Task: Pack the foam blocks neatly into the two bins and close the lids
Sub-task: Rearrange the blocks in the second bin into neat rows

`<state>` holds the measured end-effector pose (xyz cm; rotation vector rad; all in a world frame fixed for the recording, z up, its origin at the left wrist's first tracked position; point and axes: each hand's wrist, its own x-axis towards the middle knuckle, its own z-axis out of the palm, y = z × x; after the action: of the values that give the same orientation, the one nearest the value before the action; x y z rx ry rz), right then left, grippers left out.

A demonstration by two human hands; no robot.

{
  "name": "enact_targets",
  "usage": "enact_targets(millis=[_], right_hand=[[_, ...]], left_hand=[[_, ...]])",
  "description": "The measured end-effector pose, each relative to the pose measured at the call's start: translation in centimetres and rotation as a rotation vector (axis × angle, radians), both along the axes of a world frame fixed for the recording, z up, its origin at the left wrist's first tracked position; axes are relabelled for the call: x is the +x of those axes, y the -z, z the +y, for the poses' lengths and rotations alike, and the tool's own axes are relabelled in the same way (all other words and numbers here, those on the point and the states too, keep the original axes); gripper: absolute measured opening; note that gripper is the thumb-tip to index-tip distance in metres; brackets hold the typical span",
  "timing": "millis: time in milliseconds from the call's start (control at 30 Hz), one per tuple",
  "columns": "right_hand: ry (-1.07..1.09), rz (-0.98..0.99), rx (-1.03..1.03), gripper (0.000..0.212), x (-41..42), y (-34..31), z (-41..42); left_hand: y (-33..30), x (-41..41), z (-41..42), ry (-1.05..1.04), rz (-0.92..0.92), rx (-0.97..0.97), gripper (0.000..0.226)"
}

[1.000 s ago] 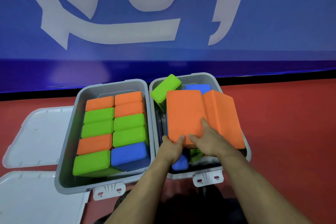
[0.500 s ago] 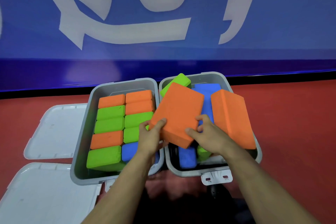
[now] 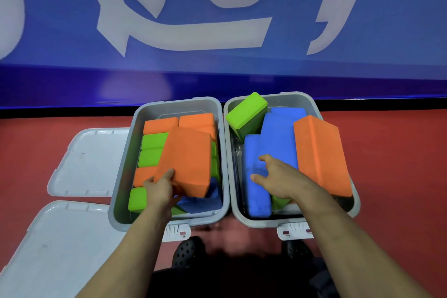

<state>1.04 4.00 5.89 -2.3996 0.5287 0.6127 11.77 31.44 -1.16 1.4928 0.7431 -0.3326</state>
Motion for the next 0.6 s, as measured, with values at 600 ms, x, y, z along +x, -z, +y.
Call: enact_targets(millis=[600], right_hand=[[0.324, -0.088, -0.066, 0.070, -3.4, 0.9, -4.4]], left_hand=[[-2.4, -4.4, -10.1, 0.900, -0.172, 0.520, 0.070]])
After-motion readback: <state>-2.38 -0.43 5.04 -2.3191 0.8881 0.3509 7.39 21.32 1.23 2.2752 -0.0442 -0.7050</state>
